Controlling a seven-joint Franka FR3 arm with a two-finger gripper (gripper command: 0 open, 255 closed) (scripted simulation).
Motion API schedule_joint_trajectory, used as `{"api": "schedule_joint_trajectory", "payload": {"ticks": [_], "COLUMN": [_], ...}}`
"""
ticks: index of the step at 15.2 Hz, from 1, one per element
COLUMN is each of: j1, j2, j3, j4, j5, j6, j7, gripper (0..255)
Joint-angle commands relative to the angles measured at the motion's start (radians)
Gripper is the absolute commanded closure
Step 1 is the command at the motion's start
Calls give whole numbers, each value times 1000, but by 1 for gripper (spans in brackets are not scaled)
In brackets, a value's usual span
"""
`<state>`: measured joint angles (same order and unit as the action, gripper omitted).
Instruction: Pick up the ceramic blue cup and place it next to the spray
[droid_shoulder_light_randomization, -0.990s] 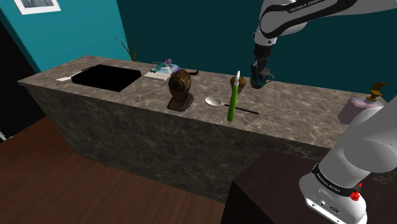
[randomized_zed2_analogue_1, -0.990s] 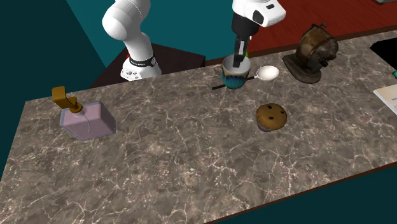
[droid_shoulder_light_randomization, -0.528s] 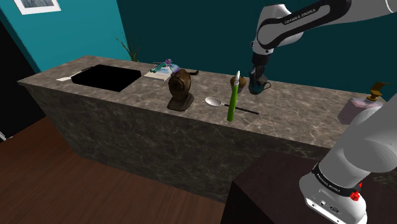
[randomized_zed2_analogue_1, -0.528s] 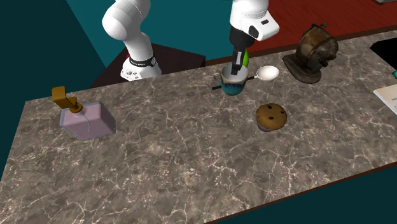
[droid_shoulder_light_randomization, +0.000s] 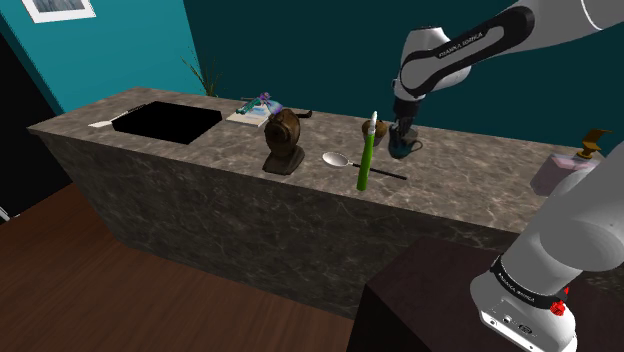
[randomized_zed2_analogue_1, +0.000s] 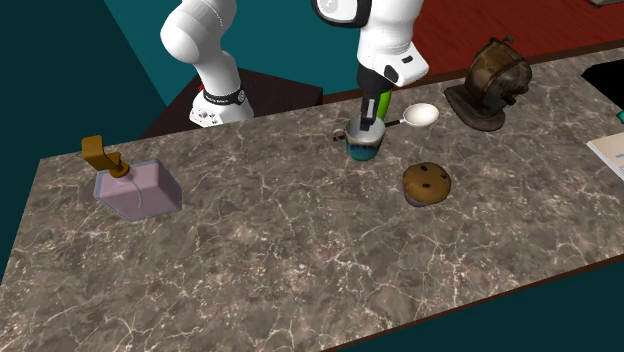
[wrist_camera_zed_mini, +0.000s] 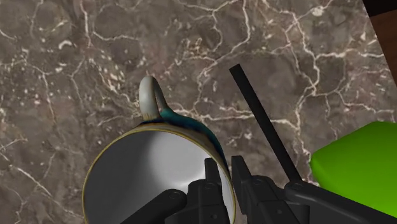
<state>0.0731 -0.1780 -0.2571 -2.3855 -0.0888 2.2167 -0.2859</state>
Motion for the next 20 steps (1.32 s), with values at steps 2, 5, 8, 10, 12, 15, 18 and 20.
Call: {"api": "schedule_joint_trajectory", "payload": {"ticks": [2,5,8,10,12,15,18,20], "j1": [1,2,2,2,2,1,2,2], "j2": [26,48,48,48,48,48,48,27], "j3": [-2,-4,-4,-4,-4,-4,-4,-2], "j4": [-17,-33,-33,-33,-33,-33,-33,-18], "j5": [5,9,9,9,9,9,9,5], "j6": [43,81,81,81,81,81,81,45], "j7": [-2,-5,-5,-5,-5,-5,-5,-2], "gripper": [255,255,255,255,255,0,0,0]}}
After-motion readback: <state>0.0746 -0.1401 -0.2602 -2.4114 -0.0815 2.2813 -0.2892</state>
